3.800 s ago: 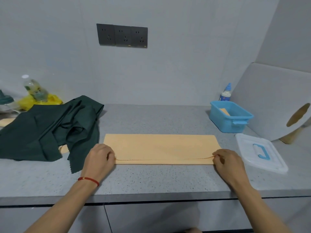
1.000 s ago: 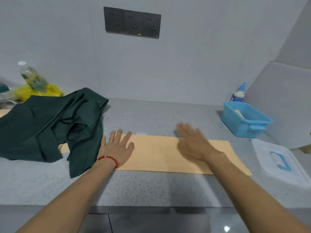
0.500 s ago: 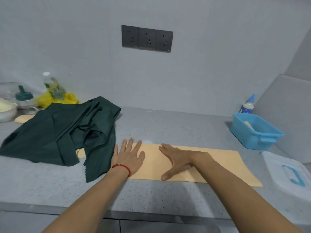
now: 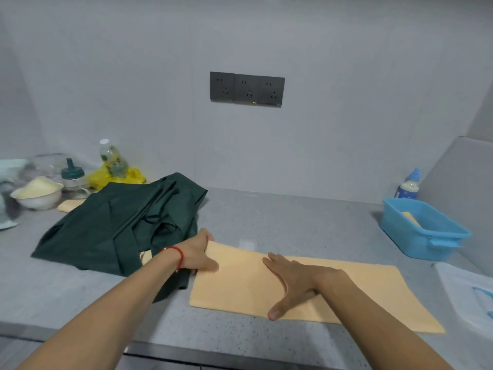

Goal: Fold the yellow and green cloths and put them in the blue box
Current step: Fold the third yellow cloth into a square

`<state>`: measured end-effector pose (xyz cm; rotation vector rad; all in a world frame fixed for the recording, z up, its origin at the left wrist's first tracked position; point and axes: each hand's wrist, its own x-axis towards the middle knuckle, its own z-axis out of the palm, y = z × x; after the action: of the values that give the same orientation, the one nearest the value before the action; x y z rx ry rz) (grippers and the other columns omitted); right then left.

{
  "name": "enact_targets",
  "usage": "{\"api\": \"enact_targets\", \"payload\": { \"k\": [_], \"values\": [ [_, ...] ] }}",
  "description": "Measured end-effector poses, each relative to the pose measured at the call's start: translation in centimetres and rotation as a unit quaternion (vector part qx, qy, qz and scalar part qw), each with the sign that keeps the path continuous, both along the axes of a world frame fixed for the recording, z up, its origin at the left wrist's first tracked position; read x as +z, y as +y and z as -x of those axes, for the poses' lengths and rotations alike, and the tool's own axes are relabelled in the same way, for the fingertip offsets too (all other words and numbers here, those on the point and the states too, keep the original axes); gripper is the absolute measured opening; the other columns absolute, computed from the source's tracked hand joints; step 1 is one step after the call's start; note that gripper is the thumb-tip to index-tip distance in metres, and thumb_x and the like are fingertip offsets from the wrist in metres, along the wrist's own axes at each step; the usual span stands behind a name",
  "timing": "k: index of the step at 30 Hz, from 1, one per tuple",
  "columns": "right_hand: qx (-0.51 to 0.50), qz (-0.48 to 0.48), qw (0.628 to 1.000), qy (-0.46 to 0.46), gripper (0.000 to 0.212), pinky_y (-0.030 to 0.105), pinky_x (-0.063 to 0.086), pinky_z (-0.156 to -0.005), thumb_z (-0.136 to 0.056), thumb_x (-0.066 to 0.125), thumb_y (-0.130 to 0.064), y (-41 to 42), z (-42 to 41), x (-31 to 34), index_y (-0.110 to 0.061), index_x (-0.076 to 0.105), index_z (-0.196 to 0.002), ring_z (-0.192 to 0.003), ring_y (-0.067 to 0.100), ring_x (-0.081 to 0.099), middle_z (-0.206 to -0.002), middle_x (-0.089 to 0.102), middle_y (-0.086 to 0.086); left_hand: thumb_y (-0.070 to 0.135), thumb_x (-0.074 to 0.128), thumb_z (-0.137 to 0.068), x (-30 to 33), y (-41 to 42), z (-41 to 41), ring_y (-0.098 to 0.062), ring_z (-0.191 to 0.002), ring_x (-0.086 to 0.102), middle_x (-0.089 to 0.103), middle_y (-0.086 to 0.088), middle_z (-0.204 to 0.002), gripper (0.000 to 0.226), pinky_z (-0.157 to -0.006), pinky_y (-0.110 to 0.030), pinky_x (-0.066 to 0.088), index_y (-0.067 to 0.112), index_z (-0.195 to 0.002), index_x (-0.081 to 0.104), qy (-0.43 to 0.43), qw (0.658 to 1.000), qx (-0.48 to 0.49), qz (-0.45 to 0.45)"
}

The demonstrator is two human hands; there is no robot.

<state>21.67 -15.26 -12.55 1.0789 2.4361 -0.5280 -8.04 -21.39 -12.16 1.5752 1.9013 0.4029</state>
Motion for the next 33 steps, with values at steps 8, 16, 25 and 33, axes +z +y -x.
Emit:
{"api": "enact_targets", "payload": {
  "k": [8,16,25,33],
  "values": [
    [0.003,0.013,1.000,0.022,0.145,0.051,0.008,-0.125,-0.057,0.075,-0.085,-0.7,2.9,-0.4,-0.039,-0.019,-0.157,-0.157,0.024,-0.009,-0.166,-0.022,-0.017,0.008,0.071,-0.084,4.6,-2.0,-0.6,-0.015,-0.070,0.059,0.054,-0.011,-0.113,0.071,-0.056,-0.022,0.051,0.038,-0.139,0.038,-0.191,0.976,0.071,-0.080],
    [-0.241,0.078,0.826,0.503,0.057,0.038,0.055,-0.091,-0.095,0.071,-0.026,-1.7,-1.3,-0.9,-0.023,0.047,-0.146,-0.110,0.016,0.065,-0.135,0.064,0.004,0.005,0.062,-0.082,10.2,1.3,-11.3,-0.020,-0.050,0.064,0.063,-0.010,-0.085,0.070,-0.051,-0.030,0.056,0.022,-0.145,0.036,-0.148,0.978,0.034,-0.145],
    [-0.451,0.164,0.745,0.463,0.054,0.023,0.021,-0.039,-0.097,0.044,-0.052,-3.5,-7.0,-1.5,-0.012,0.063,-0.066,-0.036,0.022,0.042,-0.052,0.048,0.013,0.041,0.054,-0.090,4.3,0.6,-20.9,-0.024,-0.074,0.071,0.070,-0.004,-0.092,0.047,-0.079,-0.037,0.059,0.028,-0.135,0.047,-0.106,0.976,-0.011,-0.189],
    [-0.410,0.053,0.802,0.431,0.020,0.020,0.029,-0.038,-0.091,0.055,-0.009,-4.2,-7.2,-1.5,-0.015,0.051,-0.072,-0.034,0.012,0.042,-0.044,0.047,-0.009,0.051,0.035,-0.102,-1.9,0.0,-17.7,-0.019,-0.155,0.010,0.025,0.003,-0.165,0.053,-0.123,-0.035,0.008,0.027,-0.147,0.046,0.200,0.933,-0.224,-0.199]
  ]
}}
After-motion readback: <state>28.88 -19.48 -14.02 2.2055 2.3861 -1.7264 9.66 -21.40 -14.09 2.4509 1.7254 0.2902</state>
